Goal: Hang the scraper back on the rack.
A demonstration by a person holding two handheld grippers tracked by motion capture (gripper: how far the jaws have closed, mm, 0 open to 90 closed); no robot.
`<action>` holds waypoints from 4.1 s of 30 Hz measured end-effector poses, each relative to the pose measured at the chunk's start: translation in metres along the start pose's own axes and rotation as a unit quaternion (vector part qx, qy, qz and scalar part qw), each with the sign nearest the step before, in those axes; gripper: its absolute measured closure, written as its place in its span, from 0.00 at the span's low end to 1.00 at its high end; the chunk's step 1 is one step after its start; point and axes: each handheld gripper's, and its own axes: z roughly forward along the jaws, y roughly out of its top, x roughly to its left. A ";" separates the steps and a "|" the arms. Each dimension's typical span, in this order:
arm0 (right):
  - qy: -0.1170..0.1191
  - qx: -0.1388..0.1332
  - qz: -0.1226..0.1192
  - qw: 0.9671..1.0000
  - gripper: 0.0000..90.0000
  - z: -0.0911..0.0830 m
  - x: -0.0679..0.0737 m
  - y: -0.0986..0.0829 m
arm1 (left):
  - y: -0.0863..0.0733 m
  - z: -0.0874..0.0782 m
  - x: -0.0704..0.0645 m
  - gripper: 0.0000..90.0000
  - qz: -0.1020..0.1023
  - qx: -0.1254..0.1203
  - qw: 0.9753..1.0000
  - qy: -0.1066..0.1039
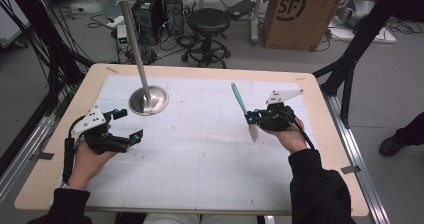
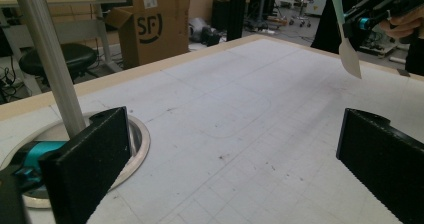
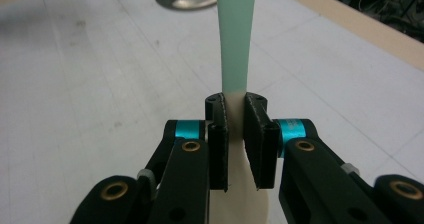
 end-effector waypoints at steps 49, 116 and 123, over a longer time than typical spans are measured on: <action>0.022 -0.154 0.010 0.988 0.90 0.051 0.019 0.099 | 0.002 -0.005 0.003 0.02 -0.007 -0.011 1.000 0.000; 0.056 -0.167 -0.026 0.984 0.90 0.138 0.037 0.232 | 0.001 -0.021 0.003 0.02 0.000 -0.023 1.000 0.014; 0.057 -0.166 -0.027 0.984 0.90 0.142 0.041 0.237 | 0.001 -0.023 0.004 0.02 -0.002 -0.023 1.000 0.015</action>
